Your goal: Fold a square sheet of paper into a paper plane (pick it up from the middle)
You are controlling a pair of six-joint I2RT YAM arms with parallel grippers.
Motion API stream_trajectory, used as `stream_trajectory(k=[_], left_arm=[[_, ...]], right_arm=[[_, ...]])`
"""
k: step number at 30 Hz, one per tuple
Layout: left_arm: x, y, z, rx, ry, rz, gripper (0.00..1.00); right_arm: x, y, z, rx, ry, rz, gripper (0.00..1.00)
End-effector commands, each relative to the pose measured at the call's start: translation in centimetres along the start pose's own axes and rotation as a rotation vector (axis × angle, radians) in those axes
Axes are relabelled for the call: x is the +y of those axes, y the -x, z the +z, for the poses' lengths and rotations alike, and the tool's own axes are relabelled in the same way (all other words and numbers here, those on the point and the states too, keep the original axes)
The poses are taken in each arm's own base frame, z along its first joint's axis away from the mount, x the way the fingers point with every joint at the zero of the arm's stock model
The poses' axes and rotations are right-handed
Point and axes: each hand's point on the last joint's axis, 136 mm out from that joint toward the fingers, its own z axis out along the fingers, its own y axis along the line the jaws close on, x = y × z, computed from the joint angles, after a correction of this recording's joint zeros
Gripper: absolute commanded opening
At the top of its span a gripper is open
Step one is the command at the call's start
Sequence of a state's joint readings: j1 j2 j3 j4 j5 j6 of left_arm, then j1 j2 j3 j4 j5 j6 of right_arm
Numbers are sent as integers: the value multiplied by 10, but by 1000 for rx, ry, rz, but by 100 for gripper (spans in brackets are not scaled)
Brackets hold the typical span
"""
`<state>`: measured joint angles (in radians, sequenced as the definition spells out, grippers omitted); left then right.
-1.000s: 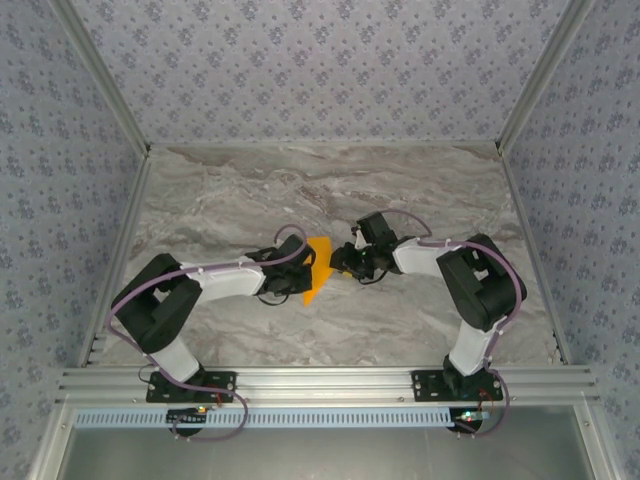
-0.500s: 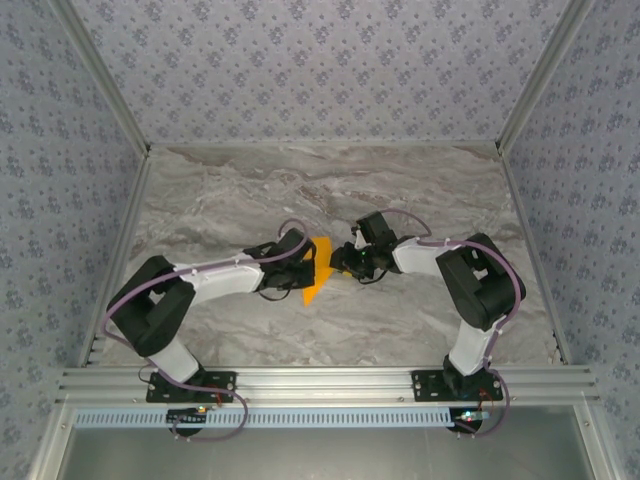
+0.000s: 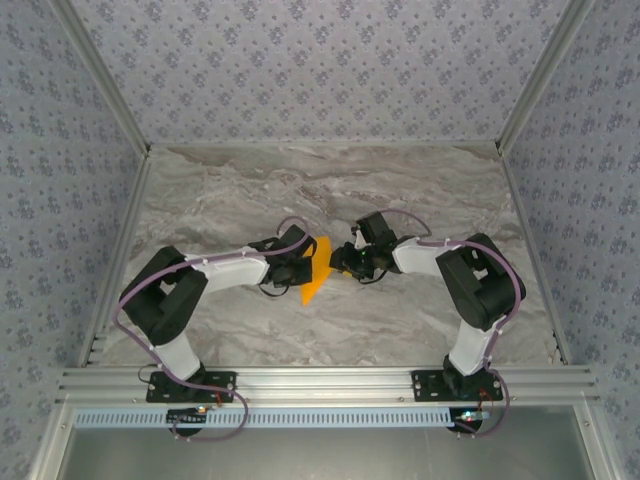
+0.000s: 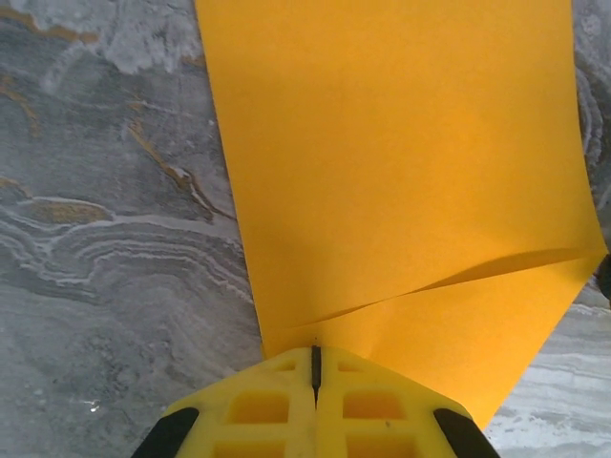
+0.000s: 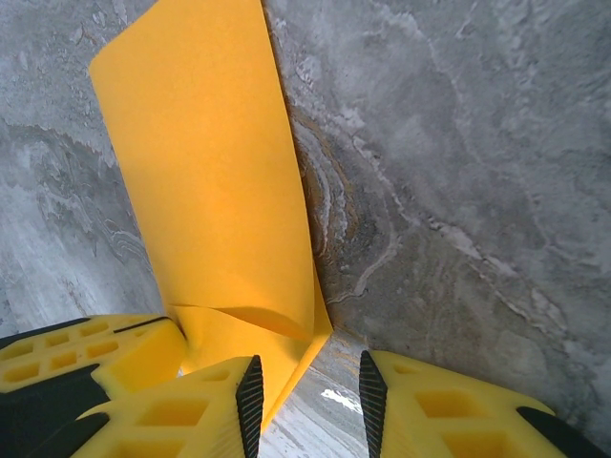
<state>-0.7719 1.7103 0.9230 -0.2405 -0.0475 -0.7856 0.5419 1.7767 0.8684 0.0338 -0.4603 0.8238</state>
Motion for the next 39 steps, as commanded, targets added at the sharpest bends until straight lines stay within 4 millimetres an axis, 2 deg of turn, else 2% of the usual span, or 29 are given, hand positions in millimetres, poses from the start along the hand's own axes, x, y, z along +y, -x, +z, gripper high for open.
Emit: stream_trajectory(k=[1,9,21,33,39], left_arm=[[15,-3,2,6,50,-18,0],[20,-10,6,20,55,-30,0],[19,-11,6,23,49,-32,0],[18,-10,6,23,46,-28,0],[15,-6,0,9,26,-29,2]], right_arm=[[3,1,1,2,2,16,37],[10,2,5,15,39,18,31],[20,0,10,38,86,17,25],[32,-4,15,72,150,19,25],[36,-8,24,118,183,13,25]])
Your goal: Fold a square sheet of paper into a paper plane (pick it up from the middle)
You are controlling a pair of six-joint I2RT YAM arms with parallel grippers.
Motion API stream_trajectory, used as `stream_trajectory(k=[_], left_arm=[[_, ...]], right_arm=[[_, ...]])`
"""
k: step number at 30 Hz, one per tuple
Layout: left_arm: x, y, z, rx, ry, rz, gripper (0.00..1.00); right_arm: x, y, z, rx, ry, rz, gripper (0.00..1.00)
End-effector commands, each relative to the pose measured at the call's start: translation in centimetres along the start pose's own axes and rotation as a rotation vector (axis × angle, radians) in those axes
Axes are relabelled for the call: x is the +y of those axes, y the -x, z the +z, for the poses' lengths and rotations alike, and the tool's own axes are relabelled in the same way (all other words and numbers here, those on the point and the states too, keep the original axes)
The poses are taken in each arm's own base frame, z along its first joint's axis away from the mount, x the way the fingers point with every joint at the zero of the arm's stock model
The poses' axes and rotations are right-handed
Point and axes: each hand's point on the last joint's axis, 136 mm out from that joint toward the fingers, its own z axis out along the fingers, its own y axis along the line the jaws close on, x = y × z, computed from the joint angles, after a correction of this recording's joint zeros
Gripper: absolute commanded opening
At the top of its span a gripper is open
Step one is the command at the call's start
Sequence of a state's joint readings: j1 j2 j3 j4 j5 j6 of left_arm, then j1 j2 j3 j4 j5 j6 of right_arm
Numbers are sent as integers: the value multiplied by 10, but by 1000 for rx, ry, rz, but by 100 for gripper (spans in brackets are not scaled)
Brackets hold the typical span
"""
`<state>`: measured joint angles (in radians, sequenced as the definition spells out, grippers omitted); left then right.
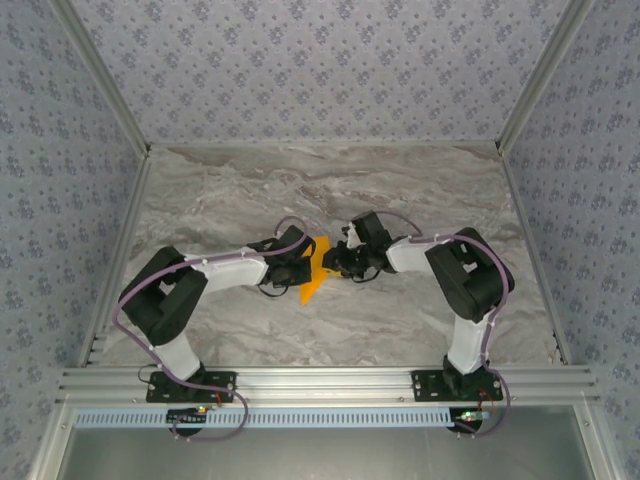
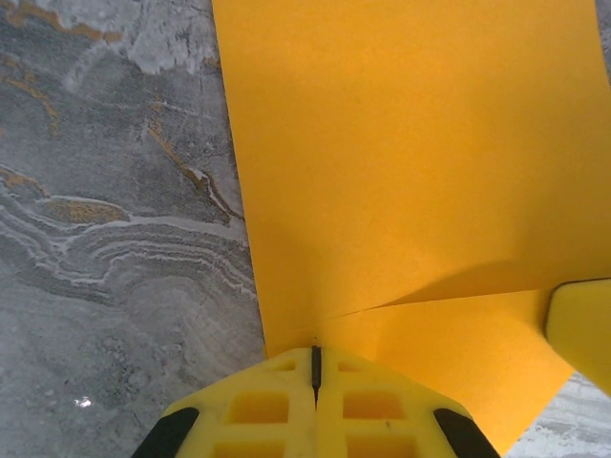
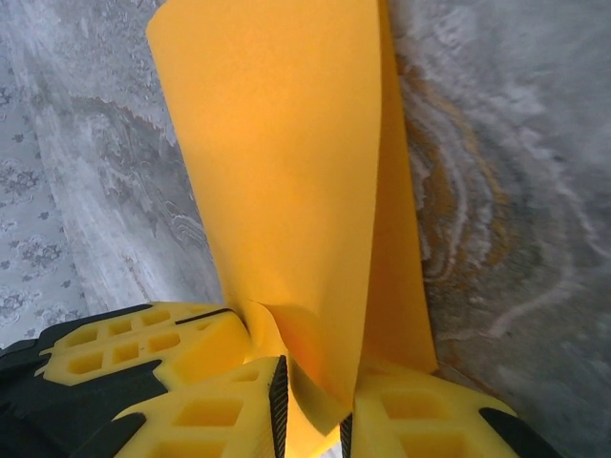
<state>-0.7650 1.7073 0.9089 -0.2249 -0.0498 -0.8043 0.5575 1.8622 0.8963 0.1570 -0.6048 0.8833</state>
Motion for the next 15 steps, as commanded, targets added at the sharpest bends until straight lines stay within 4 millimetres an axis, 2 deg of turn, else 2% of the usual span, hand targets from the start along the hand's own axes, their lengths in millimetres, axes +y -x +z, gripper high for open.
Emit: stream_trajectory(k=[1,4,7,9,12,15], left_arm=[[10,-3,-4,8,18,-1,3],[3,8,-15,-15,-10,10,7],[-6,19,-31,-43,-56,25,13],[-14,27,-46,-72,-96,38,22],[-24,37,-72,-123,-156,54,38],[-31,43,-95,-167,-212,68,49]], right_arm=[[11,-1,9,42,49,4,24],[10,1,11,38,47,10,19],[12,5,5,6,36,6,10],[12,9,-5,-37,11,-5,6],[14,14,-24,-109,-39,-31,3],[19,18,-47,-181,-81,-57,3]])
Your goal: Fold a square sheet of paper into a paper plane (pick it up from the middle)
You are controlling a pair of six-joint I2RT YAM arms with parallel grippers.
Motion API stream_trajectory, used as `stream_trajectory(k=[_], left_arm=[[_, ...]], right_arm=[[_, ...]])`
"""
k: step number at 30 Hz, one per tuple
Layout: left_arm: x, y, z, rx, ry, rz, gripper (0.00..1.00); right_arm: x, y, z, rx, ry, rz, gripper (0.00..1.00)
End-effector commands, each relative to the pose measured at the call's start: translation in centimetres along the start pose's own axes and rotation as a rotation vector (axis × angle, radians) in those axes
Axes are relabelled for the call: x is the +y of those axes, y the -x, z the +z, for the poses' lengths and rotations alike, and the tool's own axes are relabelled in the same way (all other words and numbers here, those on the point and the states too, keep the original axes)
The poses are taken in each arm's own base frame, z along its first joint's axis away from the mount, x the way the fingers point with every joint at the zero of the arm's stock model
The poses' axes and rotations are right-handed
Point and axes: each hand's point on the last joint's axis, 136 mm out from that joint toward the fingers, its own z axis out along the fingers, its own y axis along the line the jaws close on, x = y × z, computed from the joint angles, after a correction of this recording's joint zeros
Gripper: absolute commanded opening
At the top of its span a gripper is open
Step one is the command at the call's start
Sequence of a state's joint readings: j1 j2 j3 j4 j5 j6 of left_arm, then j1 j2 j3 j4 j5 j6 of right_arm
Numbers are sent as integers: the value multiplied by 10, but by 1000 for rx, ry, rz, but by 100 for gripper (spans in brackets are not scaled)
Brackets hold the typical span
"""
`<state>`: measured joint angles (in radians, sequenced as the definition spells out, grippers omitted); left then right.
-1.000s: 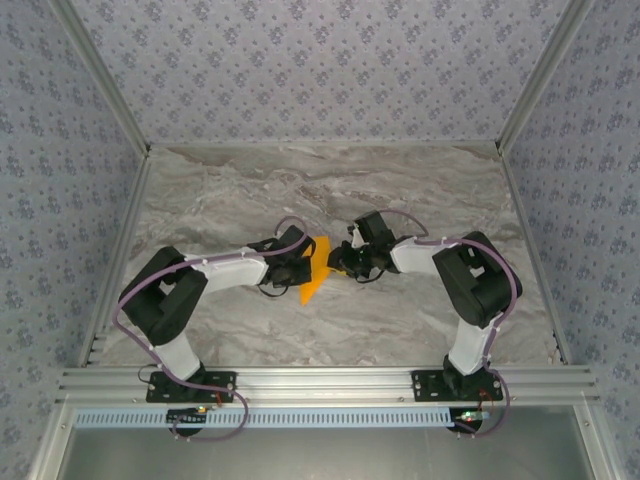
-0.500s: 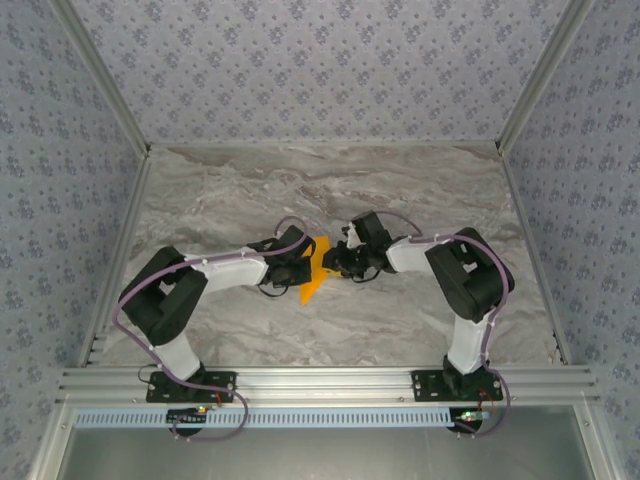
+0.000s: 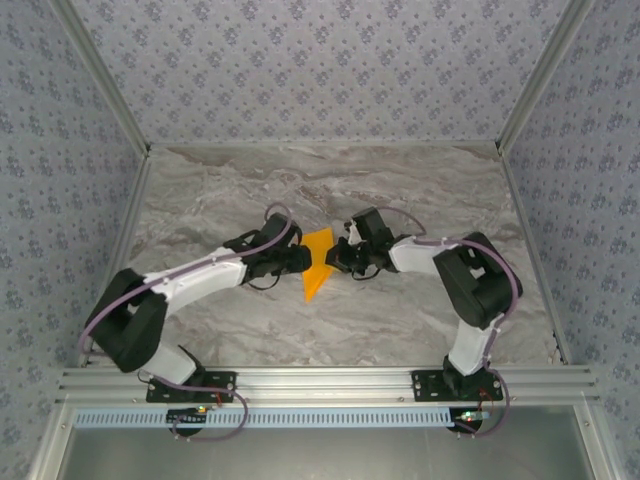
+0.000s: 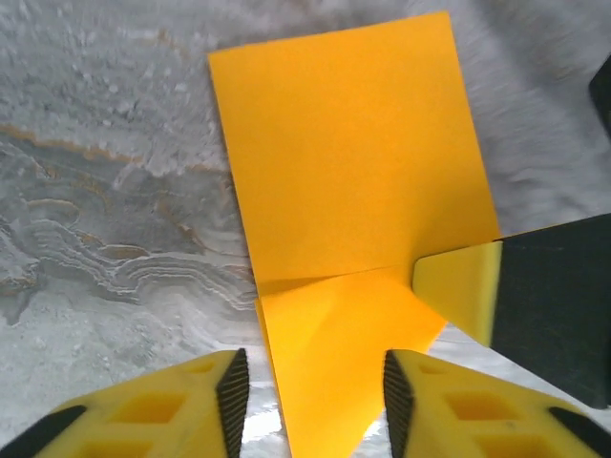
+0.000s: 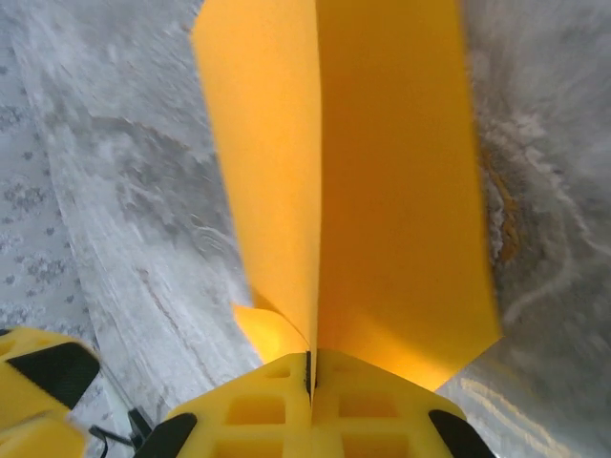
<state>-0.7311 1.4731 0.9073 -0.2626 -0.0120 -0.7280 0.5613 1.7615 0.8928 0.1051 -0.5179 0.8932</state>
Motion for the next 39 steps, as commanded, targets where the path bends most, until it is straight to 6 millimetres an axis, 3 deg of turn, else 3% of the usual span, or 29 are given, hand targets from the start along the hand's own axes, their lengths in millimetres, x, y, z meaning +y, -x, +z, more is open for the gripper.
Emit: stream_trajectory(k=[1,7,12,19,25,30,39], left_arm=[[-16,15,-29,-53,-83,31,52],[-32,19,-60,-138,-216,78,66],[-34,14,-67,-185,-279,135,77],[-38,-13,-47,-188,-336,266,84],[-52,-41,-26,-233,-323,519,86],[-57,-47,-13,-321,-282,683,83],[-55,-48,9,-335,-236,816,77]], right_arm=[[6,12,-32,-114,-65,-46,2],[15,15,-68,-224,-142,-26,2],[20,14,-76,-302,-193,62,2],[-7,8,-49,-294,-254,278,0],[-21,-2,-29,-221,-270,389,0],[-25,-4,-27,-208,-276,432,0],[-22,-4,-30,-176,-246,476,1]])
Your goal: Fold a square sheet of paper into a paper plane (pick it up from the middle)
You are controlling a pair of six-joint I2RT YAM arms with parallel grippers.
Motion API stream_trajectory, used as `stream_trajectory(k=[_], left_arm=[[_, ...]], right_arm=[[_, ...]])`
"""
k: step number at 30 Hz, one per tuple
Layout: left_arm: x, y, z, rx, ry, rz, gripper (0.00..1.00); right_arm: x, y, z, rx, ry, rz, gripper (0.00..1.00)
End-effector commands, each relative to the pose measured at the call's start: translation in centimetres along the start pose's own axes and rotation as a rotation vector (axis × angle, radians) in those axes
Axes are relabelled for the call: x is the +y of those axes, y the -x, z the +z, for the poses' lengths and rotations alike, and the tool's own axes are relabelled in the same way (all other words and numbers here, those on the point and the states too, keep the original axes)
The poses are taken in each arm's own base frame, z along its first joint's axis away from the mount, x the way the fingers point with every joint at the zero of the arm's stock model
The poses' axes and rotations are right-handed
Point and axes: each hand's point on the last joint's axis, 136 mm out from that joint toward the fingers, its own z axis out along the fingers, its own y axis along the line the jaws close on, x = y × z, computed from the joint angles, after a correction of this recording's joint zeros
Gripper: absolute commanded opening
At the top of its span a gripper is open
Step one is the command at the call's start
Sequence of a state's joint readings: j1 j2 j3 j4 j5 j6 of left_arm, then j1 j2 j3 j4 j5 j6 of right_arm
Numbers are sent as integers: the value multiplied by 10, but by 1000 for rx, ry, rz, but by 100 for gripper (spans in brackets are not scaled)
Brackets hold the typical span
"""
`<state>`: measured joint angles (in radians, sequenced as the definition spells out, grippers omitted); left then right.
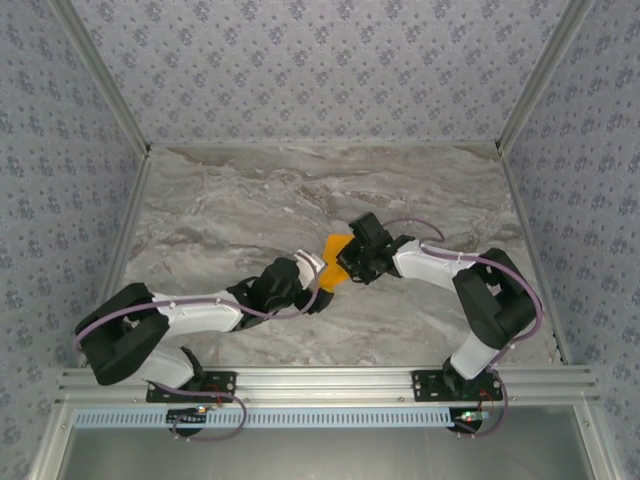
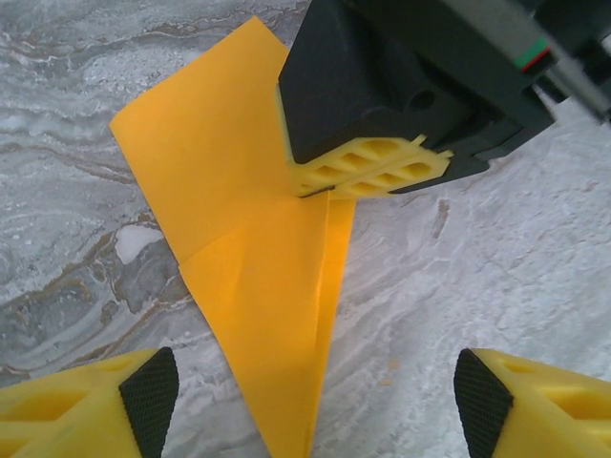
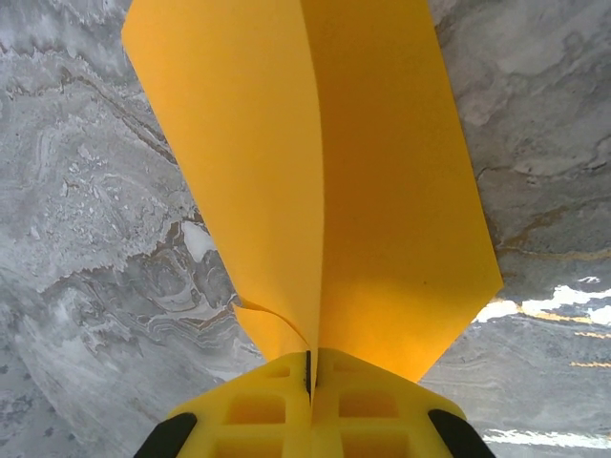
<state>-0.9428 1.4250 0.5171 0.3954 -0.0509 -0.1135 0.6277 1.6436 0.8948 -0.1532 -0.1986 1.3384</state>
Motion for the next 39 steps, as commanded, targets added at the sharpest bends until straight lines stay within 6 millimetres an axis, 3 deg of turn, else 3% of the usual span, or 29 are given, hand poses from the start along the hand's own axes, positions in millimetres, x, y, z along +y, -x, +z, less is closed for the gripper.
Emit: stream_trajectory(k=[1,12,23,26,29,34,39], left_arm=[[1,17,7,-72,20,99,77],[-4,12,36,-43,12,155,68],[3,4,45,-18,46,173,42],[2,3,45,-14,45,173,33],[2,1,44,-11,40,169,26],[-1,0,43,-15,21,141,21],[5,-2,39,-28,6,22,18]], right_arm=[[8,0,-6,15,1,29,2],[7,-5,-5,56,-15,39,2],[5,-4,-5,83,-22,52,7],[5,0,-7,84,-17,53,12],[8,4,-10,87,-5,44,25],[11,10,-19,79,14,10,47],[16,19,-31,51,47,-91,57]])
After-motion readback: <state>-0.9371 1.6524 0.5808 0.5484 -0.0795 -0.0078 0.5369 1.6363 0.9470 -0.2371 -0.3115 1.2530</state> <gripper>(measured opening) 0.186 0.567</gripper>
